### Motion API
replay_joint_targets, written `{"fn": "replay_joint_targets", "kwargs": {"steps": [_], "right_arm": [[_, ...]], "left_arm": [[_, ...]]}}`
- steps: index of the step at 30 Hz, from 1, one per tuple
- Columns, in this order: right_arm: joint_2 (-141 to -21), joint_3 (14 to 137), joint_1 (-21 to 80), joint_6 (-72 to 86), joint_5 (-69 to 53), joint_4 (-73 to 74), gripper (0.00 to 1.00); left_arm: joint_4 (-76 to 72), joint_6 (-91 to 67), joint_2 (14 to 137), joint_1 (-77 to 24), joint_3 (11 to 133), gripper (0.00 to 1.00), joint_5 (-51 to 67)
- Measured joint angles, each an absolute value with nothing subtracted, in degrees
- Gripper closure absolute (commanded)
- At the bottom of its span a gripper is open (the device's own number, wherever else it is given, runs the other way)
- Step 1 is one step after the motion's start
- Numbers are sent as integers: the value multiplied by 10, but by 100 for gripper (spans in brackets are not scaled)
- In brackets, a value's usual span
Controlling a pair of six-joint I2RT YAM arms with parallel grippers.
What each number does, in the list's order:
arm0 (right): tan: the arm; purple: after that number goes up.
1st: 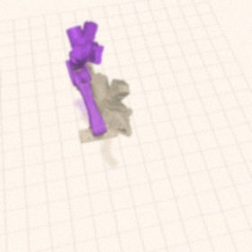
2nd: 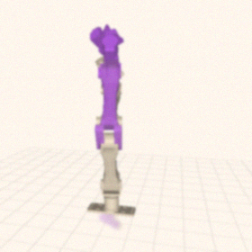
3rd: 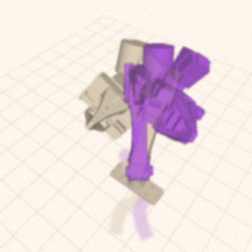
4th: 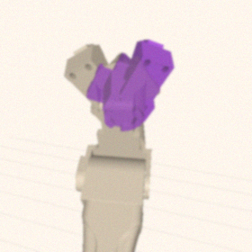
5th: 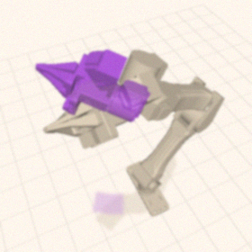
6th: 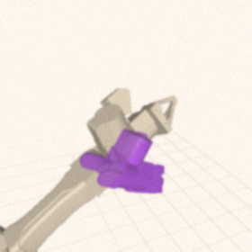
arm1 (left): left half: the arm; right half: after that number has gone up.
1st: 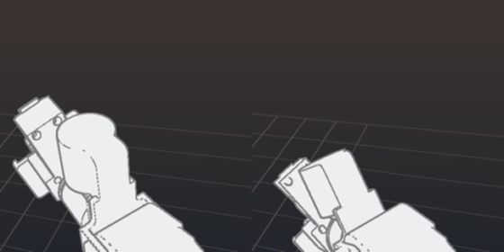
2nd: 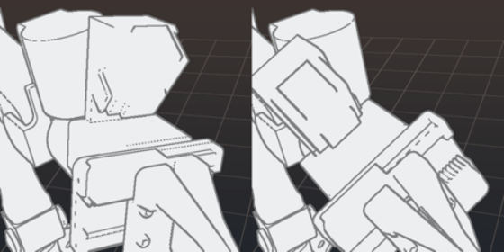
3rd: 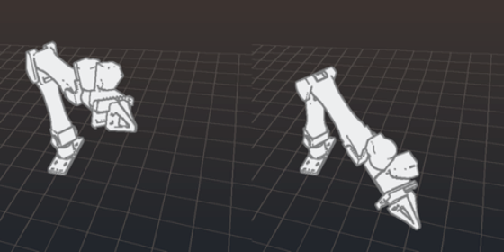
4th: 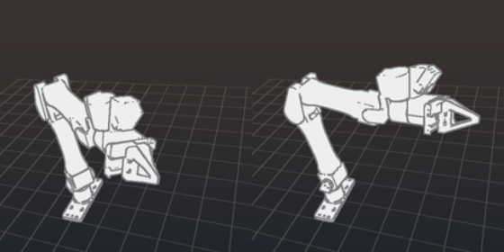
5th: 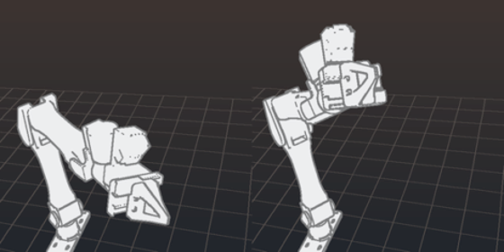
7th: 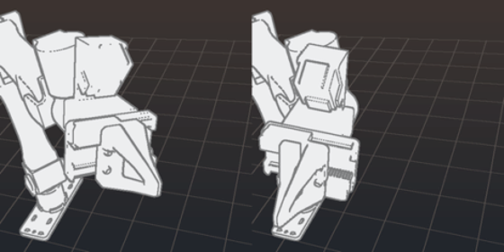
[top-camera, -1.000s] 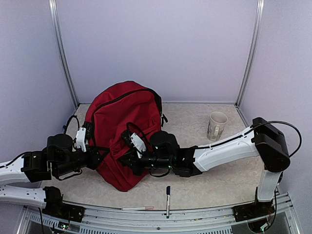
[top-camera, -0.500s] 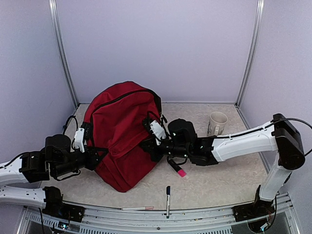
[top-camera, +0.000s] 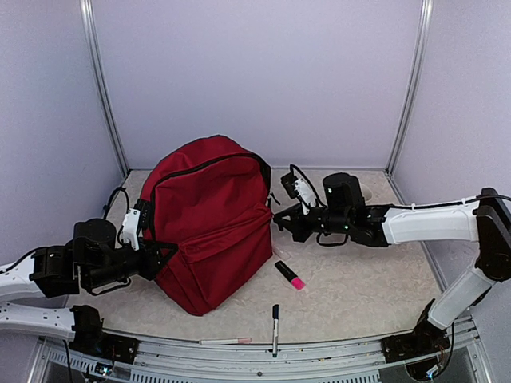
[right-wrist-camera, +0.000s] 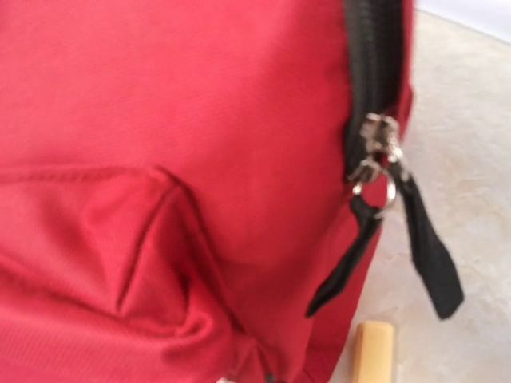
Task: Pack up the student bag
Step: Unzip the lower front pocket of the student bag, then pick up the lower front pocket of the student bag.
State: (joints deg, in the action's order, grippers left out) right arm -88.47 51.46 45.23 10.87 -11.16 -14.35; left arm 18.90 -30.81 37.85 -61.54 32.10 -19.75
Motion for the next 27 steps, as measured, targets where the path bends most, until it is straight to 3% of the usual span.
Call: {"fn": "replay_joint_targets", "kwargs": {"steps": [3, 7, 13, 20, 27], "right_arm": [[-878, 515, 443, 97, -142, -129, 71], [-851, 515, 439, 57, -137, -96, 66], [-821, 522, 611, -62, -100, -92, 50], [-971, 658, 670, -192, -53, -43, 37], [-1026, 745, 671, -290, -11, -17, 36]], "left_arm": [[192, -305, 378, -616, 321, 100, -199], [197, -304, 377, -615, 323, 100, -203], [197, -296, 378, -616, 323, 100, -204], [200, -294, 383, -618, 329, 100, -204], [204, -295, 384, -622, 331, 100, -211]]}}
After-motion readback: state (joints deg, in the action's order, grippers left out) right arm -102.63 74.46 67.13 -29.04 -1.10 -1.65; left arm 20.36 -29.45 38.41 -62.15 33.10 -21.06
